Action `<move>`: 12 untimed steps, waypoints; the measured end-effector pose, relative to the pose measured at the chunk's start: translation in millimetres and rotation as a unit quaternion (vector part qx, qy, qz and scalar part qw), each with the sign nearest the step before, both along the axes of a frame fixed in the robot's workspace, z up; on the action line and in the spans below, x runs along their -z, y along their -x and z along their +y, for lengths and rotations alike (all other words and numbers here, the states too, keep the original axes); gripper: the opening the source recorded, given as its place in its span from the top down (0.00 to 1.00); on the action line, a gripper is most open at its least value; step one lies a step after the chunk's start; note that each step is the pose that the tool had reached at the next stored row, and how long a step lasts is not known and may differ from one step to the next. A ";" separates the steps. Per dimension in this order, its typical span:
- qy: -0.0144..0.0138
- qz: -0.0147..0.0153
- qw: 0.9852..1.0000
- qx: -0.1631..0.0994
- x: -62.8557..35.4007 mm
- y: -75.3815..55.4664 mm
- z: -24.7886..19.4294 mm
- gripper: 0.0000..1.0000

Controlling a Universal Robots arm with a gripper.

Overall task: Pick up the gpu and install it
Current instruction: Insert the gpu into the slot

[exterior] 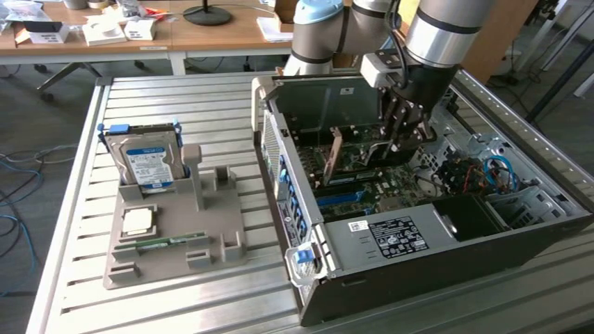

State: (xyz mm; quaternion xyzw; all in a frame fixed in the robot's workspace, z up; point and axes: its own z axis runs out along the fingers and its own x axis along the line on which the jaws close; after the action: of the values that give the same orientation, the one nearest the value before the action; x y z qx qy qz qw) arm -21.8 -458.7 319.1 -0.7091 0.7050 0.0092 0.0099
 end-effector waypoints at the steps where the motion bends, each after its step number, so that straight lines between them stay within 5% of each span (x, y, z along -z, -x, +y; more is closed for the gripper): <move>1: 0.000 0.000 1.000 0.000 1.0 0.0 0.0 0.74; 12: 0.000 0.000 1.000 0.000 3.4 2.3 0.0 0.74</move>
State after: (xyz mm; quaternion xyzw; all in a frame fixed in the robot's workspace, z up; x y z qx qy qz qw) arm -24.1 -458.7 315.8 -0.7091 0.7050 0.0092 0.0100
